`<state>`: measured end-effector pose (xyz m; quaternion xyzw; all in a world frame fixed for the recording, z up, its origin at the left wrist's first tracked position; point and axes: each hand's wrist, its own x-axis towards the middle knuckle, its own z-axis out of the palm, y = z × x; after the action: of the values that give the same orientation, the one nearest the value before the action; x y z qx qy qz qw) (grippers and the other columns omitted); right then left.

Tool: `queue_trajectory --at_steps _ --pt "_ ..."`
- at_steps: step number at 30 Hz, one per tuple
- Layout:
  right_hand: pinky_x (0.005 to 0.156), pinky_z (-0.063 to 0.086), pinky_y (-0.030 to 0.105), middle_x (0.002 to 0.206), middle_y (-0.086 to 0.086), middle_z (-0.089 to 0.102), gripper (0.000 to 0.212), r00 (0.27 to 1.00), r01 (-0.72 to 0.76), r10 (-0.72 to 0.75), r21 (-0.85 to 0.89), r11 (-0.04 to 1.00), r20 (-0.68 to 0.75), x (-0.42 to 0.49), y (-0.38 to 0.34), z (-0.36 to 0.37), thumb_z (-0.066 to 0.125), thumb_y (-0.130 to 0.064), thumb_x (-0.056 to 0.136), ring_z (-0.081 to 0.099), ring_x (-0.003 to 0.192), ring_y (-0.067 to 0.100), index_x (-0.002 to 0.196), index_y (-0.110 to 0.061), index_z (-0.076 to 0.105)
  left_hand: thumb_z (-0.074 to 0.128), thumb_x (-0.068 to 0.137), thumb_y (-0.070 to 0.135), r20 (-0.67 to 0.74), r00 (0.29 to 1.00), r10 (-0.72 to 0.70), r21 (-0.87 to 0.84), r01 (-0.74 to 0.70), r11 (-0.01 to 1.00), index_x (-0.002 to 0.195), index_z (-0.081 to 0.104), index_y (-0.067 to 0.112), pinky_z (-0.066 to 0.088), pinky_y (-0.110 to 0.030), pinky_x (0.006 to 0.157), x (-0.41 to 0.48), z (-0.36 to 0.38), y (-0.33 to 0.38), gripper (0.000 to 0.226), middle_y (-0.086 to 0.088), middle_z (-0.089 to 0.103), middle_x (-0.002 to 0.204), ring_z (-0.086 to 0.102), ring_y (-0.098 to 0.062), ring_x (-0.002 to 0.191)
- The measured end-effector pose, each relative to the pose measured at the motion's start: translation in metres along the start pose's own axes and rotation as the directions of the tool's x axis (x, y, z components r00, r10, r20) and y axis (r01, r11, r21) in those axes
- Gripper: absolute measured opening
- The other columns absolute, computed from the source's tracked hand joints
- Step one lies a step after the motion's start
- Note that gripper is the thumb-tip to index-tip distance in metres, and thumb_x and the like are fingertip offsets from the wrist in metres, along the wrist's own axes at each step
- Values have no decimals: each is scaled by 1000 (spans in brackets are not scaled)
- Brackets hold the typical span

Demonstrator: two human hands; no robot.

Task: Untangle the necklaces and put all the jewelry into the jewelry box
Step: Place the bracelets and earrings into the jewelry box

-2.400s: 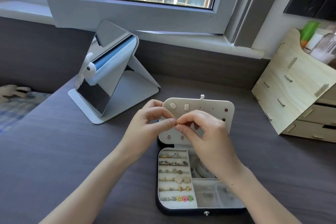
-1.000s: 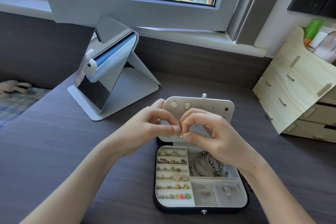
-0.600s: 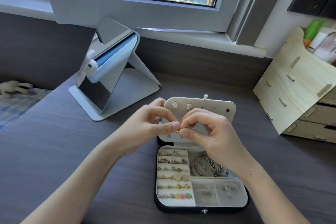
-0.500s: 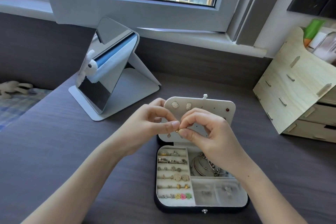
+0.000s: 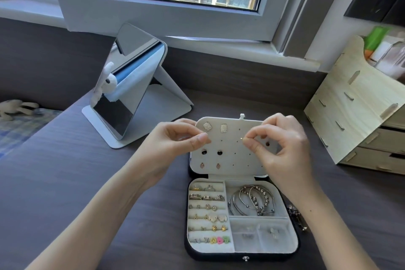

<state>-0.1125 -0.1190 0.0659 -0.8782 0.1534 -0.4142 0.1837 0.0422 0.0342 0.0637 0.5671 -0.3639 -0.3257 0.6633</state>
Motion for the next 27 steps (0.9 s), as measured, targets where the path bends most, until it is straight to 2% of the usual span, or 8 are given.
queue_trajectory --at_steps 5,10,15,17,20,23,27 --pt "76 29 29 76 -11 46 12 1000 10 -13 -132 991 -20 2 4 5 68 -38 76 43 77 12 75 -26 70 68 71 18 -26 999 -30 -112 27 993 71 76 11 47 -28 88 1 -2 -1 11 -9 70 94 64 -18 96" --pt "73 26 29 77 -12 46 11 1000 1 -5 -162 987 -24 4 4 6 68 -37 75 43 77 14 75 -26 71 66 72 18 -47 998 -45 -174 36 984 72 77 12 45 -31 86 1 -4 -2 12 -11 69 91 62 -18 89" --pt "74 26 30 76 -12 46 11 1000 -8 3 -169 986 -31 6 1 4 68 -38 75 44 77 14 74 -27 71 73 71 22 -24 998 -50 -181 45 982 75 76 12 42 -38 92 0 -7 -3 12 -21 62 97 53 -29 95" --pt "74 27 30 78 -12 48 11 999 -13 4 -181 983 -49 6 -1 3 69 -38 74 44 78 13 74 -27 69 76 66 29 3 999 -42 -171 42 984 76 76 12 42 -38 93 0 -11 -3 20 -22 62 98 54 -30 98" --pt "75 26 28 84 -14 52 20 997 -42 28 -179 983 -76 7 -3 -1 70 -41 70 42 81 8 82 -27 60 83 59 38 71 997 -25 -148 36 988 78 76 11 43 -37 91 2 -17 -4 33 -18 65 97 56 -30 100" --pt "78 25 27 87 -18 56 25 999 -6 -1 -150 989 -48 6 -4 -7 66 -48 71 44 84 5 87 -29 63 86 55 43 143 989 -35 -136 54 989 80 76 9 51 -31 86 2 -24 -1 43 -15 70 92 64 -27 96" --pt "78 30 31 81 -19 61 19 997 74 -75 -70 995 -16 -5 -6 -13 65 -47 76 51 80 9 78 -29 65 86 58 36 165 985 -55 -186 86 979 75 76 10 55 -29 76 5 -31 8 33 -10 73 80 70 -21 81"
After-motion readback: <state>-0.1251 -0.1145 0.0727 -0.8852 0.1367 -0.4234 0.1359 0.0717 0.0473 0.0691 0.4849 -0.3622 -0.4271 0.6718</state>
